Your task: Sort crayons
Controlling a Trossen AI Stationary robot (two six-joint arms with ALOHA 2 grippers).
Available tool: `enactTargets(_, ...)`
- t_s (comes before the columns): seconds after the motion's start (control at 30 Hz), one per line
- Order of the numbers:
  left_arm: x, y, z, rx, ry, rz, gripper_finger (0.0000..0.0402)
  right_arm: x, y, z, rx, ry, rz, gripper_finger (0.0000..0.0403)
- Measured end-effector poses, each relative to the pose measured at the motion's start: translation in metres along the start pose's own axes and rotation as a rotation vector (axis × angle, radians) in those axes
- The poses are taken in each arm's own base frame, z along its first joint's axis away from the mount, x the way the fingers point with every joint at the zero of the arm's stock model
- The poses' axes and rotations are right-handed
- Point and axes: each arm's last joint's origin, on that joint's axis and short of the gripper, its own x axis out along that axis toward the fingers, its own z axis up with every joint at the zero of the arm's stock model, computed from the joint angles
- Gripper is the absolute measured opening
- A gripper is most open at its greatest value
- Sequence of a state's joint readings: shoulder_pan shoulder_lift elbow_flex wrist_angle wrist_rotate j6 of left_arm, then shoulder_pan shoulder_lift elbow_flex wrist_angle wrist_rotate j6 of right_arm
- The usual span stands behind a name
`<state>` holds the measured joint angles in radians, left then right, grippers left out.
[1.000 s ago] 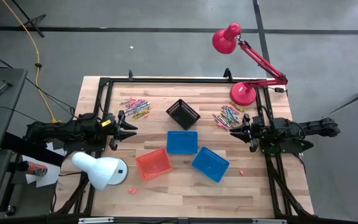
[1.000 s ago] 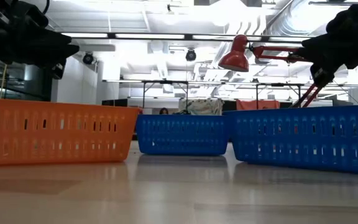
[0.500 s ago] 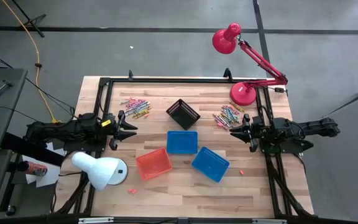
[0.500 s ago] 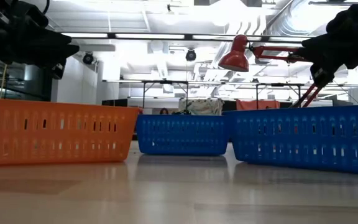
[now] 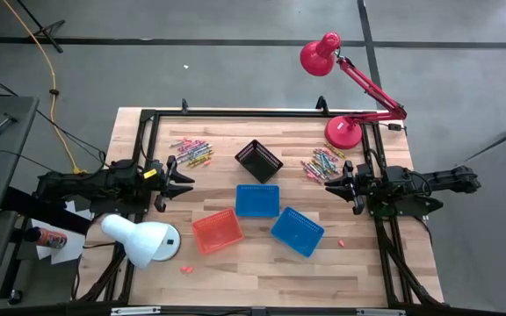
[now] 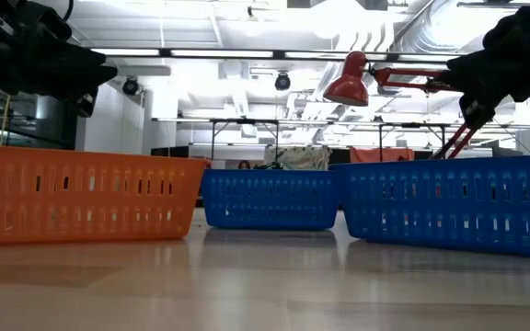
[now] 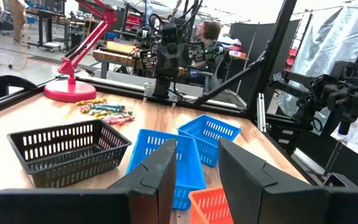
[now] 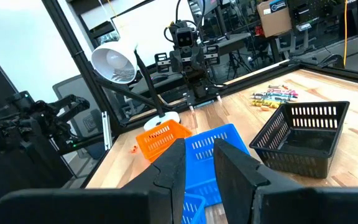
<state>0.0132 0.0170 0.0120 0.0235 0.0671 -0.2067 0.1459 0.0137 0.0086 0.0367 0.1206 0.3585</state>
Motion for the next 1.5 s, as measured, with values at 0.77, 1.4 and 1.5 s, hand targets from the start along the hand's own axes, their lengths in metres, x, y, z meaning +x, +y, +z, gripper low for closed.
enactTargets(0.77,0.000,0.000,0.000,0.000,0.000,0.001,0.0108,-0.023,0.003,0.065,0.658,-0.839,-0.218,0.0078)
enactTargets(1.4,0.000,0.000,0.000,0.000,0.000,0.000,0.0108,0.106,0.001,0.102,0.374,0.464,-1.153,0.0103)
enactTargets(1.5,0.000,0.000,0.000,0.000,0.000,0.000,0.0108,0.105,-0.015,0.093,0.391,0.747,-1.313,0.0129)
